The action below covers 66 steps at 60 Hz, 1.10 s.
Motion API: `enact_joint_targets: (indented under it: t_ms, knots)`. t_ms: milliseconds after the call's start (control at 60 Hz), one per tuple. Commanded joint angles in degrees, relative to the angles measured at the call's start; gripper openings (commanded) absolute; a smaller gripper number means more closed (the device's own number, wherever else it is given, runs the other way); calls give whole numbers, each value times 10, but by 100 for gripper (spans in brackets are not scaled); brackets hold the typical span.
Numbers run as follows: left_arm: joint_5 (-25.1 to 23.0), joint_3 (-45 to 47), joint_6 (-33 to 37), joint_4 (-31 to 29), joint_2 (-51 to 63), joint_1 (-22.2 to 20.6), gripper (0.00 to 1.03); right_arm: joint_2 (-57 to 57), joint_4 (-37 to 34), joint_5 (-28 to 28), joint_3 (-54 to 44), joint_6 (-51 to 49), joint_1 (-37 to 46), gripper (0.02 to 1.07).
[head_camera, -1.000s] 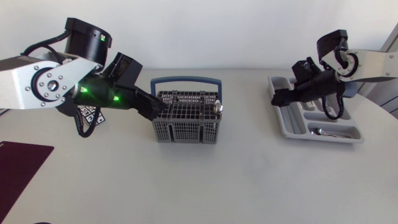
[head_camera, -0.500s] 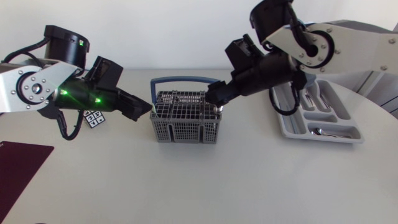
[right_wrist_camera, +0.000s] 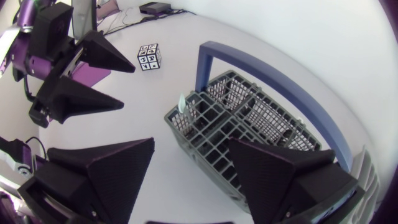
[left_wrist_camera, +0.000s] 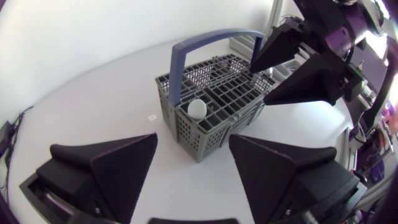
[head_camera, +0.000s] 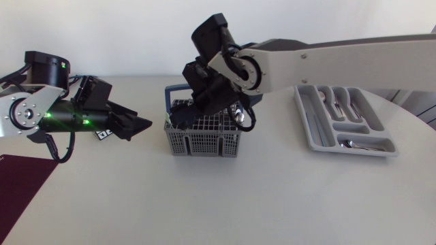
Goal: Transfer all utensils from the basket to the drawer tray.
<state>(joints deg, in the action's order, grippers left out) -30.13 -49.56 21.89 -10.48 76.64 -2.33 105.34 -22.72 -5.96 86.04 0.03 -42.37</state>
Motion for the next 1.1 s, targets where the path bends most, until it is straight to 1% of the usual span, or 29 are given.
enact_joint_targets:
  t_ms: [0,150,250,333,417,500,633,717,850,917,1000,1083]
  knots:
    - [-18,20,22,13,4,13,81,34,7,8,31,16,-9,89]
    - [-30,25,26,27,24,25,81,73,12,24,64,17,-19,88]
    - [-35,32,27,48,35,28,81,97,15,31,84,22,-24,81]
    - [-37,34,27,58,46,28,81,118,16,32,102,25,-27,78]
    - [-39,38,27,70,53,29,81,134,20,38,115,25,-32,78]
    - [-44,40,29,76,59,31,81,151,21,49,133,25,-35,70]
    - [-49,44,36,82,65,36,81,168,21,51,148,29,-35,62]
    - [-51,44,38,85,69,41,81,174,25,52,150,30,-35,59]
    - [-57,45,40,89,76,44,81,180,29,53,156,30,-38,45]
    - [-59,45,40,90,76,46,81,182,29,53,157,30,-39,40]
    - [-63,46,40,91,77,47,81,183,36,53,156,30,-39,29]
    - [-63,49,40,92,77,47,81,184,43,53,153,30,-40,25]
